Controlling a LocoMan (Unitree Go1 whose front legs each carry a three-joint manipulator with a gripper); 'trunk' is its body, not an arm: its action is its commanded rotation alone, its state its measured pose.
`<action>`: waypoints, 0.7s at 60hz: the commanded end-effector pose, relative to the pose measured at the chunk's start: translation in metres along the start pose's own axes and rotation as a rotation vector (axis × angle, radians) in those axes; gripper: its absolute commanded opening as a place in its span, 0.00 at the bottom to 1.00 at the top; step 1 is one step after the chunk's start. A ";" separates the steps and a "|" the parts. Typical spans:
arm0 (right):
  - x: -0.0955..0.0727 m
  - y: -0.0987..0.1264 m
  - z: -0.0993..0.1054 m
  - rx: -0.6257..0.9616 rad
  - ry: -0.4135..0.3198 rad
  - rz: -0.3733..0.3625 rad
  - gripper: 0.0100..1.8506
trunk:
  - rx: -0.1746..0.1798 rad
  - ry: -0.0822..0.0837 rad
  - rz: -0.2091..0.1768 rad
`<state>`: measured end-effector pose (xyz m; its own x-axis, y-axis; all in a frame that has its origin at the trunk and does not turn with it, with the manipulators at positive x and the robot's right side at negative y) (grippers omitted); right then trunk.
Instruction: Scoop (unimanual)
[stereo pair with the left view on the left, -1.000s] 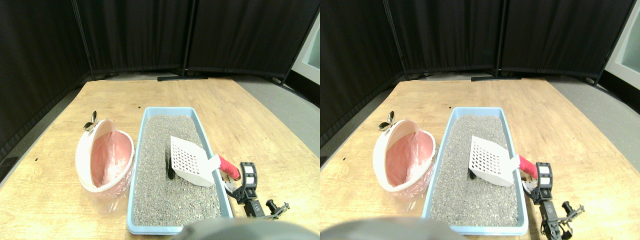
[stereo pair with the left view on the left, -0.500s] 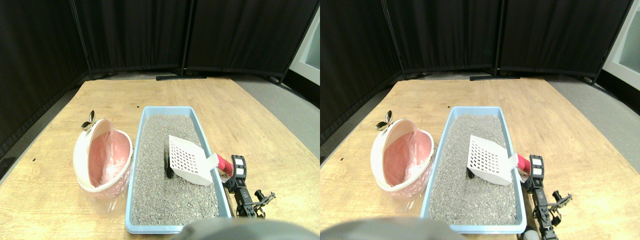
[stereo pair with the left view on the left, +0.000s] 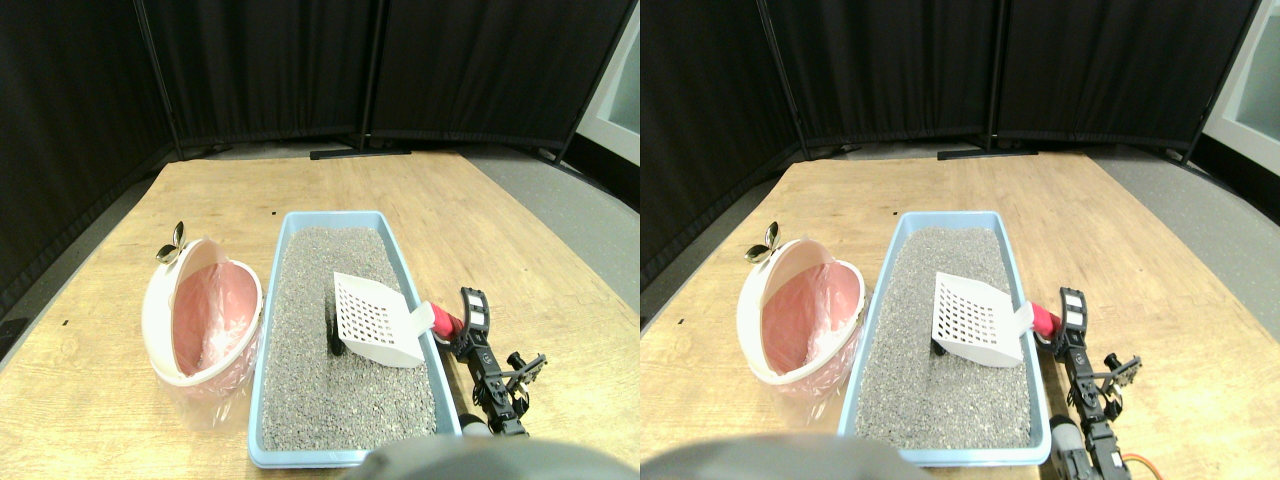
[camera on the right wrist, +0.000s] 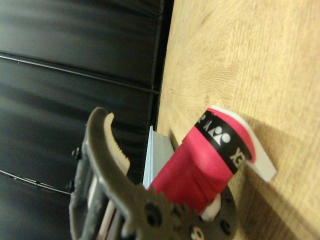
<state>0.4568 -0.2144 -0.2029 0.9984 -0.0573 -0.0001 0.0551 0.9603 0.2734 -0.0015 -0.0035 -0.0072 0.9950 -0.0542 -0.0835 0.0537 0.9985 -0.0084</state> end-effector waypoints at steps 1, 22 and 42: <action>0.003 0.000 0.005 -0.007 -0.042 -0.004 0.46 | -0.019 -0.001 0.005; 0.012 -0.004 -0.009 0.004 0.003 0.000 0.46 | -0.028 0.012 0.016; 0.018 0.000 -0.016 0.006 0.011 0.012 0.41 | -0.036 0.000 0.029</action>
<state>0.4725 -0.2141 -0.2195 0.9977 -0.0625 -0.0269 0.0676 0.9565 0.2836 -0.0028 -0.0029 -0.0061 0.9960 -0.0387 -0.0808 0.0364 0.9989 -0.0290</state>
